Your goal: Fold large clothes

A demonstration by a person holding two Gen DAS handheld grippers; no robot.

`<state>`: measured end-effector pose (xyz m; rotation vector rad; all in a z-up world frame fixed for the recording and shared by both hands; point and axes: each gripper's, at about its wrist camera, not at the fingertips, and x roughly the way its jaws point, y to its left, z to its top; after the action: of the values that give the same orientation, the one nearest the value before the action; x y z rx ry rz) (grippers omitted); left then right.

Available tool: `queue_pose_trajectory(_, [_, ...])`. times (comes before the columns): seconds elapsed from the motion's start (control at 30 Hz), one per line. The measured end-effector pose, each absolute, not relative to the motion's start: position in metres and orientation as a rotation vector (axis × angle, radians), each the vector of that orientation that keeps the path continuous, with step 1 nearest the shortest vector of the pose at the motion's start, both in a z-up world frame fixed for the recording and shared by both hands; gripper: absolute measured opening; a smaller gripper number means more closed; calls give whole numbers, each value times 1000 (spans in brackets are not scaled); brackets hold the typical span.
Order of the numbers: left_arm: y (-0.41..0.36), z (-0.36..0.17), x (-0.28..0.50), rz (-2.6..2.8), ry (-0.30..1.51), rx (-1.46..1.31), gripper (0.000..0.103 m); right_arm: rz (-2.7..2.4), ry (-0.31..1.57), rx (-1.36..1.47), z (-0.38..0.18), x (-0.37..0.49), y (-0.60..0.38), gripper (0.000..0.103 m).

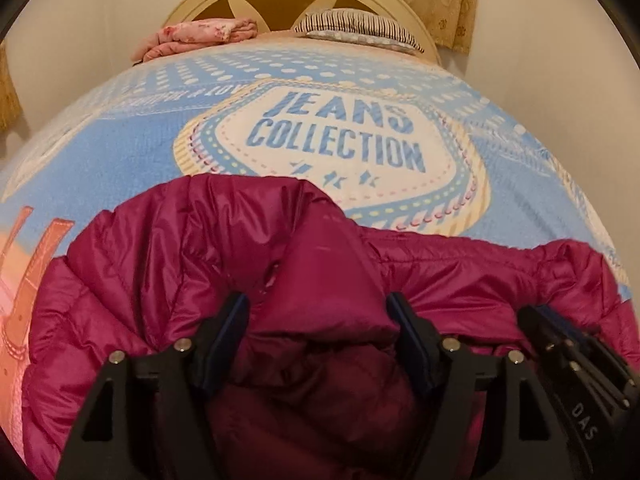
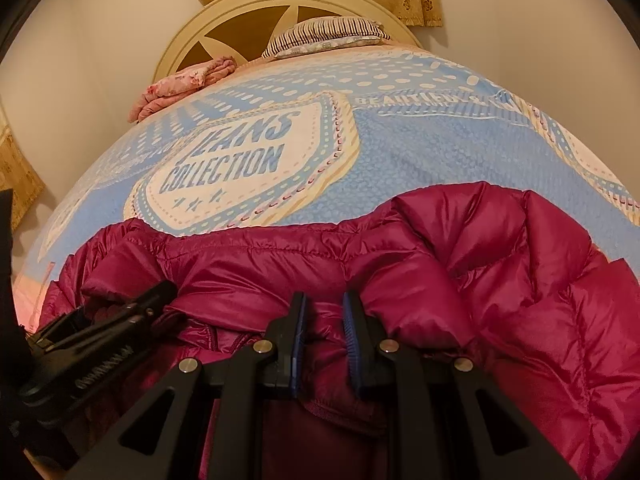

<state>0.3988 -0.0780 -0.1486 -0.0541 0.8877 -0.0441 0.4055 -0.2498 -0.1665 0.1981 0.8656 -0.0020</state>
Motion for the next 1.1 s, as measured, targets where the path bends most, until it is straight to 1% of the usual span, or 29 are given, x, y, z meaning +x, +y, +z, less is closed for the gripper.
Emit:
queue_pose_trajectory(0.1, [-77, -149, 401, -51, 886, -69, 76, -6, 884, 187, -155, 403, -249, 19])
queue_pose_trajectory(0.23, [-74, -148, 399, -48, 884, -62, 76, -71, 807, 228, -131, 385, -269, 19])
queue_pose_trajectory(0.3, [-75, -147, 397, -48, 883, -62, 76, -134, 852, 191, -138, 387, -279, 19])
queue_pose_trajectory(0.37, [-76, -146, 395, -50, 882, -63, 76, -118, 937, 170, -162, 395, -284, 19])
queue_pose_trajectory(0.4, [-76, -146, 395, -48, 882, -61, 76, -103, 896, 182, -164, 391, -287, 19])
queue_pose_trajectory(0.5, [-76, -147, 396, -52, 879, -61, 76, -111, 871, 181, -166, 388, -288, 19])
queue_pose_trajectory(0.9, [-74, -143, 392, -81, 885, -83, 76, -162, 862, 97, -163, 386, -274, 21])
queue_pose_trajectory(0.97, [-67, -137, 381, -124, 889, -107, 76, -172, 868, 136, -153, 376, -277, 22])
queue_pose_trajectory(1.03, [-58, -125, 359, -163, 863, -103, 76, -170, 810, 190, -136, 353, -281, 22])
queue_pose_trajectory(1.1, [-51, -113, 333, -185, 828, -69, 76, -159, 740, 185, -111, 318, -281, 22])
